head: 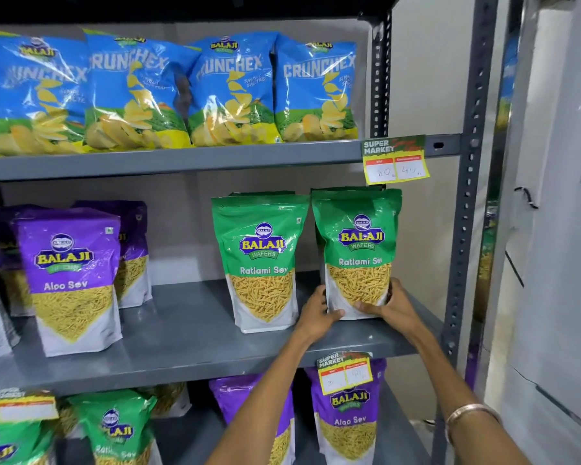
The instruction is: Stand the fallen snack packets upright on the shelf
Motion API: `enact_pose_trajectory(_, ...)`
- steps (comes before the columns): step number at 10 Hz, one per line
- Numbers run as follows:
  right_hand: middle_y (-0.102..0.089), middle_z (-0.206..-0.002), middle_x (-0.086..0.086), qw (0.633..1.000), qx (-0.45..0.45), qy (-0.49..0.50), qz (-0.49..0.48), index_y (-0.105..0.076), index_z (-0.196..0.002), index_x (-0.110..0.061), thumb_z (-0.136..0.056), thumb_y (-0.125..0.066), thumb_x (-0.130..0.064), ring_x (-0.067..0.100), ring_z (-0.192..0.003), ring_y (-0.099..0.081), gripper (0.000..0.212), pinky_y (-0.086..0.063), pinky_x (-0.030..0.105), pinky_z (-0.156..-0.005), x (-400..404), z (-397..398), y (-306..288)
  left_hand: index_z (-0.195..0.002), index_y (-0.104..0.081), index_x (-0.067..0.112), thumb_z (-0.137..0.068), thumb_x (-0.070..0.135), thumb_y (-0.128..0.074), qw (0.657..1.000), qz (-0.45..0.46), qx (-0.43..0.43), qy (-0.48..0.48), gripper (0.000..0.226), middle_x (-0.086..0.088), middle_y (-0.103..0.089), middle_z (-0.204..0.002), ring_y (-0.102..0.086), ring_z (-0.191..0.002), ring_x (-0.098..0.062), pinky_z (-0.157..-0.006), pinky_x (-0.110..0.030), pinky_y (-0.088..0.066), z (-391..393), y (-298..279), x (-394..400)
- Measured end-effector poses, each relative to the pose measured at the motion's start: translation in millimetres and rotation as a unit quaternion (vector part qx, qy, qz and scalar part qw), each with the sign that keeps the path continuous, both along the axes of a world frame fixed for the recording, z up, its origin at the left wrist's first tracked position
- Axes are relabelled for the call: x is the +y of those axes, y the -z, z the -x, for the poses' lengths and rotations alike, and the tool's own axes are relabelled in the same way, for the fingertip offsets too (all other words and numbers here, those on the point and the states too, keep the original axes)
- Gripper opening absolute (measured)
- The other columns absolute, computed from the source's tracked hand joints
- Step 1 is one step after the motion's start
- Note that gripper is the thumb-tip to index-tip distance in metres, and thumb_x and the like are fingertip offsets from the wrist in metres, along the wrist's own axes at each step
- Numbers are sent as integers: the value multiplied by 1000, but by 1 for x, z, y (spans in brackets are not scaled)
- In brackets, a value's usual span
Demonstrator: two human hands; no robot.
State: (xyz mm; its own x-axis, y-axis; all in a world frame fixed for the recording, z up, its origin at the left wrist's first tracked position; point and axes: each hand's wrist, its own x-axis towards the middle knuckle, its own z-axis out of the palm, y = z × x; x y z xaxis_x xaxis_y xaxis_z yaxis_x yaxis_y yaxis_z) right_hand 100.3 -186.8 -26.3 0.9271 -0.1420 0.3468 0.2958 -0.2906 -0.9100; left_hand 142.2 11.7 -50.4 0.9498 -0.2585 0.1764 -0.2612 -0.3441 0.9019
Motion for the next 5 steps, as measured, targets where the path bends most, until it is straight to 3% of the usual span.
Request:
enact_pose_trajectory(1, -62, -112, -7, 1000, 2, 7, 9, -46, -124, -17, -61, -95, -18, 9, -102, -61, 80, -46, 18, -81, 2, 3, 3, -151, -33, 18, -87, 17, -75, 1000, -9, -4, 0, 77, -8, -45, -156, -49, -139, -31, -114, -49, -44, 9, -3, 3)
enact_pose_trajectory(3, -63, -123, 0, 999, 12, 14, 34, -46, -131, -13, -57, -96, -33, 21, -114, -61, 92, -47, 24, -86, 6, 10, 2, -153, -29, 19, -90, 17, -72, 1000, -21, 0, -10, 76, -9, -42, -159, -45, -142, -33, -116, -51, -41, 16, -4, 4)
enact_pose_trajectory(4, -58, -128, 0, 999, 9, 13, 45, -39, -132, -15, -55, -98, -32, 21, -121, -58, 97, -46, 33, -97, 10, 17, -1, -158, -22, 20, -90, 21, -72, 1000, -26, -3, -12, 84, -8, -37, -162, -41, -147, -33, -118, -50, -39, 23, -6, 4)
enact_pose_trajectory(5, -52, -140, 9, 992, -59, 97, 57, -31, -142, -15, -67, -90, -41, 28, -131, -51, 99, -44, 42, -105, 22, 28, 4, -160, -16, 16, -95, 25, -65, 990, -64, -97, -79, 82, -6, -31, -165, -33, -152, -26, -123, -43, -31, 43, -6, 9)
